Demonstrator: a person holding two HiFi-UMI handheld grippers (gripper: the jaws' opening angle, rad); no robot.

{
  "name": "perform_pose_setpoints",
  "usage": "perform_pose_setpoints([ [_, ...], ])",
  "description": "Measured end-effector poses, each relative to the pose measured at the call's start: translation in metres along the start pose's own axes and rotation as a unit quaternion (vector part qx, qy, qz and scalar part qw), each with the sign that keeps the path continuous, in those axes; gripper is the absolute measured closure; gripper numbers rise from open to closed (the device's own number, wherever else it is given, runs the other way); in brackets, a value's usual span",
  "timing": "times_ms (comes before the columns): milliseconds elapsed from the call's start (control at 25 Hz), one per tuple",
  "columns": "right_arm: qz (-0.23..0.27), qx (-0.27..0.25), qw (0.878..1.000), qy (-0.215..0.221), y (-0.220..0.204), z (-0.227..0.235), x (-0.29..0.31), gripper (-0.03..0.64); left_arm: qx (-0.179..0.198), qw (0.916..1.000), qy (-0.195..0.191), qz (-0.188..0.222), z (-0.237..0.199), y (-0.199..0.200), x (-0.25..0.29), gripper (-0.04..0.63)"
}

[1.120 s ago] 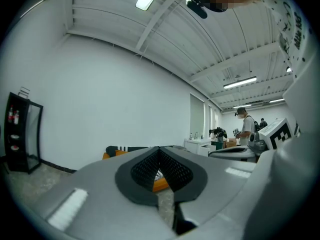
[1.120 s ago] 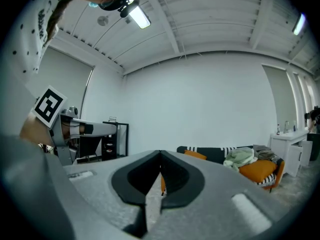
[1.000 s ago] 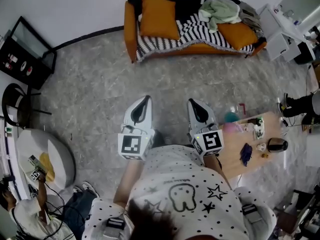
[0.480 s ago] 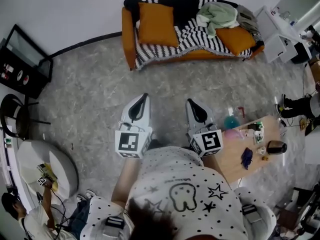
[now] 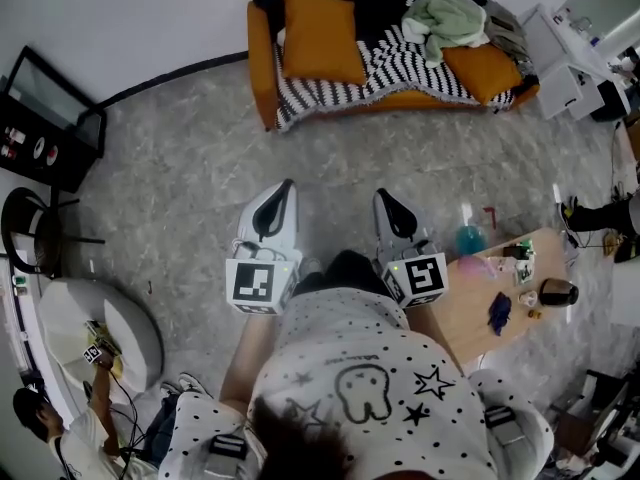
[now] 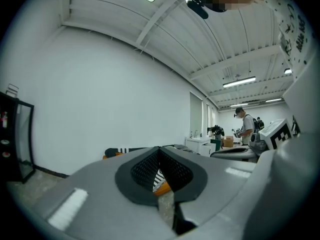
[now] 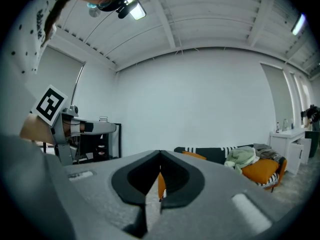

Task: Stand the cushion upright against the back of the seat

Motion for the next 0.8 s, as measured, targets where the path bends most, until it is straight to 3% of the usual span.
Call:
perform_pose_setpoints([
  [440, -0.015, 0.005, 0.999, 0.032, 0.0, 0.021, 0.041, 0.62, -0.015, 0.9998, 0.004, -0.012, -0.002, 0.005, 0.048, 0.6],
  [800, 0.012, -0.019, 0.996, 0.083, 0.035, 0.058, 0.085, 0.62, -0.014, 0.9995, 0.013, 0.026, -0.001, 0.039, 0.101, 0.6],
])
Point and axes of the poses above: the fingertips, and each gripper's own axes: x forward along the fingers, z to its right, y out of its top, the point moved 3 cm from there along -x, backward along the fingers, and after that the axes turned 12 degrees about -z, right-handed, at the moved point
